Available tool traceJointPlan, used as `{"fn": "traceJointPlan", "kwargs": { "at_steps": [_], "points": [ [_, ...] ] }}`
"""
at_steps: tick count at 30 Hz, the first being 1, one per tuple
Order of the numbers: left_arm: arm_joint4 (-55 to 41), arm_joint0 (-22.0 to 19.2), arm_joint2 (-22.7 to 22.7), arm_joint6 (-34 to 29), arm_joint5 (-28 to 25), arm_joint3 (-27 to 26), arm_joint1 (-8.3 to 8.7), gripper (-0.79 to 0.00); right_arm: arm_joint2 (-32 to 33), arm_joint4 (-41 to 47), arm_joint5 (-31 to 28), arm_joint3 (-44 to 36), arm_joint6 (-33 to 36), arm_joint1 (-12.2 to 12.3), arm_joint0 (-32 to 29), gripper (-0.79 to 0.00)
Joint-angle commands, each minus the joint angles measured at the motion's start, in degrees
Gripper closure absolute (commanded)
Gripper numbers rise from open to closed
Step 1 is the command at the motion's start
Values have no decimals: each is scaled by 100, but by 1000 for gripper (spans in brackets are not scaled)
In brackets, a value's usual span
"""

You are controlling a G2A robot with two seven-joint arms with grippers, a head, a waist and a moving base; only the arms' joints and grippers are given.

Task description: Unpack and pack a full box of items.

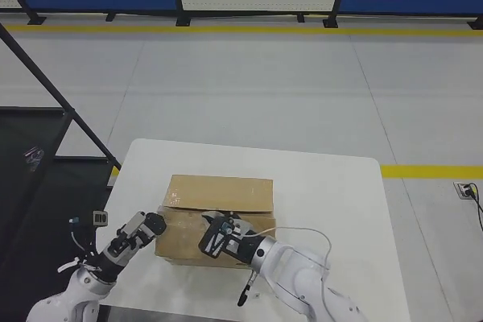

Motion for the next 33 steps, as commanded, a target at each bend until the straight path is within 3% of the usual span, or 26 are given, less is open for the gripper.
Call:
{"fn": "traceJointPlan", "kwargs": {
  "at_steps": [1, 9, 33],
  "points": [
    [47, -230, 112, 11, 63, 261, 0, -785, -7, 10, -10, 29, -18, -4, 12, 0],
    [188, -773, 497, 163, 167, 916, -19, -785, -31, -39, -67, 58, -226, -5, -17, 0],
    [18, -905, 594, 139, 213, 1133, 15, -785, -28, -248, -606, 45, -858, 34, 51, 0]
  ]
}}
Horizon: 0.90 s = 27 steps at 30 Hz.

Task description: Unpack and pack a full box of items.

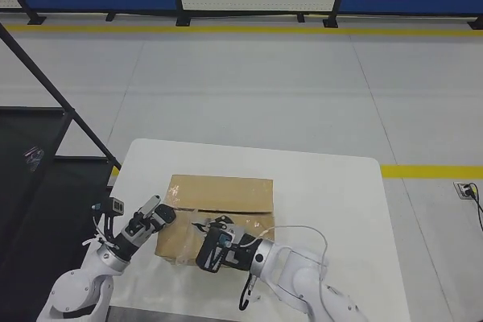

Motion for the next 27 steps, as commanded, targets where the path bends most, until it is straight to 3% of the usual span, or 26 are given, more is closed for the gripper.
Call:
{"fn": "traceJointPlan", "kwargs": {
  "at_steps": [1, 14, 19, 27],
  "points": [
    [-21, -1, -12, 2, -12, -19, 4, -785, -9, -5, -21, -5, -9, -1, 16, 0],
    [-480, 138, -399, -131, -81, -31, 58, -785, -29, -18, -413, -38, -379, 16, 180, 0],
    [-294, 162, -302, -344, -109, -96, 75, -785, -85, 20, -418, -4, -338, 0, 255, 0],
    [-18, -120, 35, -42, 61, 300, 49, -785, -217, 49, -424, 0, -222, -32, 363, 0]
  ]
}}
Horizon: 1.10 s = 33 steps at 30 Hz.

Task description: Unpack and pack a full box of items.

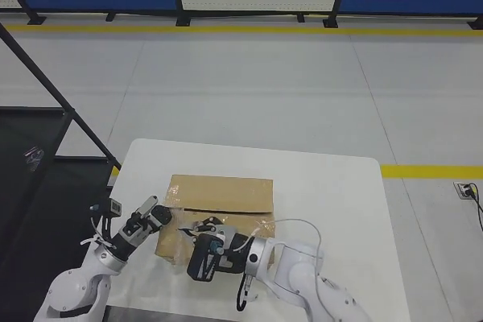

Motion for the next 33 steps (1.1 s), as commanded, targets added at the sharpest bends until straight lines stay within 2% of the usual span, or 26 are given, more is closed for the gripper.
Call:
{"fn": "traceJointPlan", "kwargs": {
  "at_steps": [1, 6, 14, 18, 33],
  "points": [
    [-11, -47, 45, 6, -14, 80, -3, -785, -35, -22, 12, -21, 22, -6, 9, 0],
    [-140, -24, 15, -5, -149, 79, 0, -785, -98, -87, 66, -63, 99, -17, 18, 0],
    [-593, 335, -556, -124, -306, -303, 64, -785, -32, -130, 372, -171, 302, -21, -83, 0],
    [-655, 402, -677, -170, -254, -375, 84, -785, 20, -144, 444, -197, 378, -17, -116, 0],
    [-419, 35, -198, -78, -85, -132, 64, -785, 385, 101, 403, -103, 403, 25, -165, 0]
  ]
}}
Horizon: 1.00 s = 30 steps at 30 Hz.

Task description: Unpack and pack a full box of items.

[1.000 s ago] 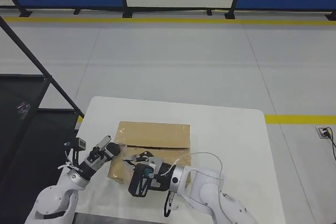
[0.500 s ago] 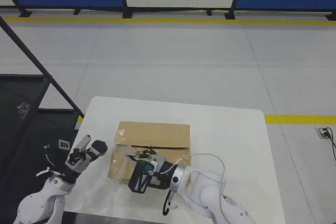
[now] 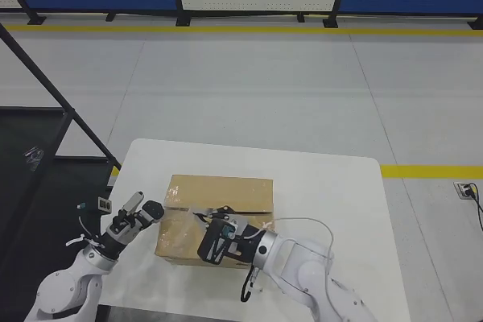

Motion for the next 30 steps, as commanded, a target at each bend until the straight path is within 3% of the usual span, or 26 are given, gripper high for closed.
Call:
{"fn": "traceJointPlan", "kwargs": {
  "at_steps": [1, 12, 30],
  "points": [
    [49, -73, 79, 26, 26, 66, -5, -785, 37, 26, 44, 34, 33, 1, 0, 0],
    [171, -383, 357, 194, 120, 331, -28, -785, 175, 67, 178, 76, 82, 28, -142, 0],
    [391, -545, 604, 392, 175, 447, -44, -785, 182, -237, 603, 237, -6, 39, -281, 0]
  ]
}}
